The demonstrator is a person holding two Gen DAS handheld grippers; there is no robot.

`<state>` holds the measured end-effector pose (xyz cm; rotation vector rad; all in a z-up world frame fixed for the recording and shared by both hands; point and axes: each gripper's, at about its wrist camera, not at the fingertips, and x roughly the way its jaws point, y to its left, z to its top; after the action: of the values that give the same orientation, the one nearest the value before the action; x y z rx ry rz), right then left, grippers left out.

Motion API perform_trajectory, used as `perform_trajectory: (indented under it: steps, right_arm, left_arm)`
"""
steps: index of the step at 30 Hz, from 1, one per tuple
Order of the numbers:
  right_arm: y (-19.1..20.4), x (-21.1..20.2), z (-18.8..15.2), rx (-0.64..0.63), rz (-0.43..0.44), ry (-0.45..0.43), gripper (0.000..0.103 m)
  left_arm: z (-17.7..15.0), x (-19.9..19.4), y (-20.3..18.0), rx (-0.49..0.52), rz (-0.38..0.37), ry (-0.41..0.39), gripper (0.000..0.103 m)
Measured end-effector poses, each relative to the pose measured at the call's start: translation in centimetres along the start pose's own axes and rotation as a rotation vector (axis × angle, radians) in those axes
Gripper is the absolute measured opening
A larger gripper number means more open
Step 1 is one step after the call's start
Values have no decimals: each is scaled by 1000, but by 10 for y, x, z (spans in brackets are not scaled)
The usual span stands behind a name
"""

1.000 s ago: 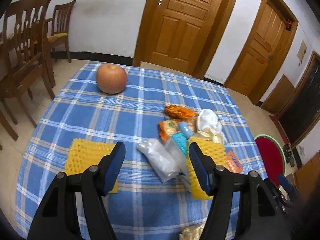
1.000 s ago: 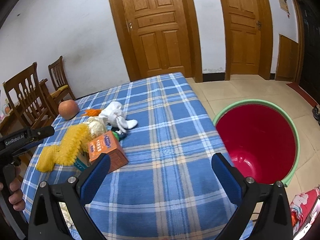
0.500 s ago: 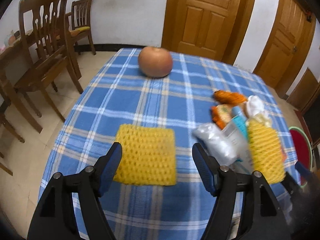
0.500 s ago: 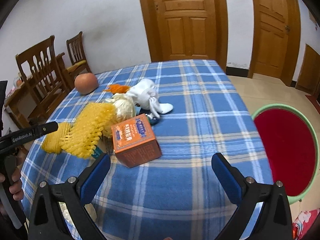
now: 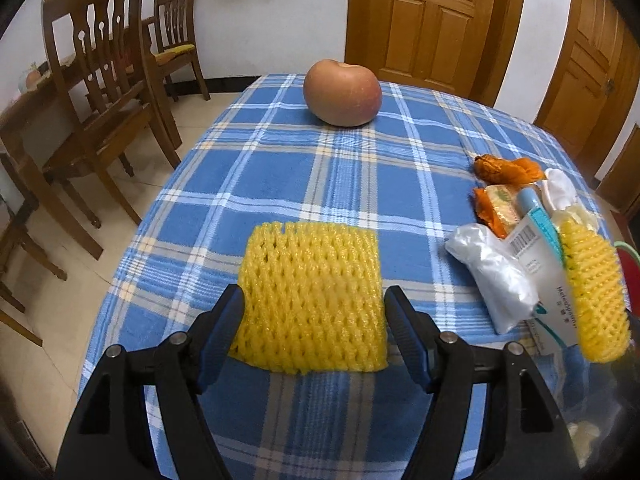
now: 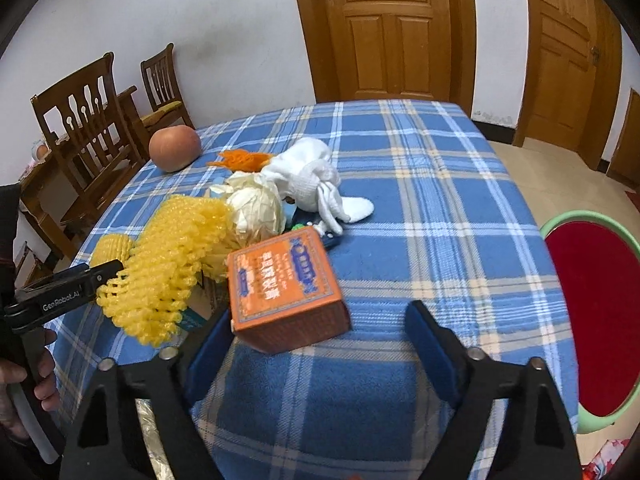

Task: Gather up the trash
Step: 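Close the left gripper on the yellow foam net while the right gripper grasps the orange box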

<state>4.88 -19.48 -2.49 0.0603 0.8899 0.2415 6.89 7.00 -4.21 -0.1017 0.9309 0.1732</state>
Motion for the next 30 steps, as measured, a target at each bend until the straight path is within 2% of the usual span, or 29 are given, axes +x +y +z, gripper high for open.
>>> perform_trajectory:
  steps: [3,8,10,11,13,15,20,30]
  right_arm:
    - [-1,3,-1,4,14,11,63]
    - [-4,2,-3,20,31,12,59]
    - [-6,1,-4,29,40,10,58]
    - [-6,-1,-5,34,42,9,58]
    - [-7,-2,-5,45,42,9,58]
    - [-10,-4,-6,56,47,6,58]
    - [-13,-10,-9,73,45,-5,57]
    - [-28,-31,-12,113,20,-38,57]
  left_arm:
    - [1,3,1,5,25,-11,72]
    - [3,9,12,-33,23,-16,70]
    - [4,8,16,-42,18,-25,52]
    - [4,7,18,-45,18,-30,46]
    - [5,5,24,-66,-7,-38,21]
    - [5,2,31,-94,-60,-39,12]
    - [4,-5,33,-119,-146,-45,10]
    - [10,-44,-7,-20,-247,-103,10]
